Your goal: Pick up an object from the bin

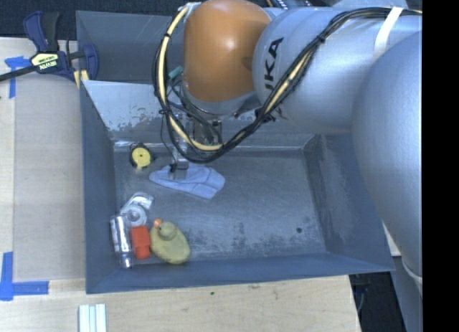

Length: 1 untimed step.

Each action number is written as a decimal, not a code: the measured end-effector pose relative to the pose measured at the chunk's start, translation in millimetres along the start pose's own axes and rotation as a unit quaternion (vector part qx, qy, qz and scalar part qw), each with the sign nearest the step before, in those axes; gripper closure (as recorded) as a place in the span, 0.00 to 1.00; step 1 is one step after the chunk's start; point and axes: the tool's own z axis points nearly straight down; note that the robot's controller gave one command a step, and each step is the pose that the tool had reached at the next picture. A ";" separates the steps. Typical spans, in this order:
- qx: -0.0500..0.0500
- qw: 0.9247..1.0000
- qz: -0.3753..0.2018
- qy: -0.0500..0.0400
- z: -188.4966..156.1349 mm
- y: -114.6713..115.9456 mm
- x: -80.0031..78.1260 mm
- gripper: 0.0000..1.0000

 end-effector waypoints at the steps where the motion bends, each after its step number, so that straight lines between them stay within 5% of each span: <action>1: -0.001 1.000 0.002 -0.004 -5.5 -0.9 -1.9 0.00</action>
Offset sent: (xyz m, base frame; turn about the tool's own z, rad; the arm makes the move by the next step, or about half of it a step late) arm 0.0016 -0.0122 -0.0989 -0.1702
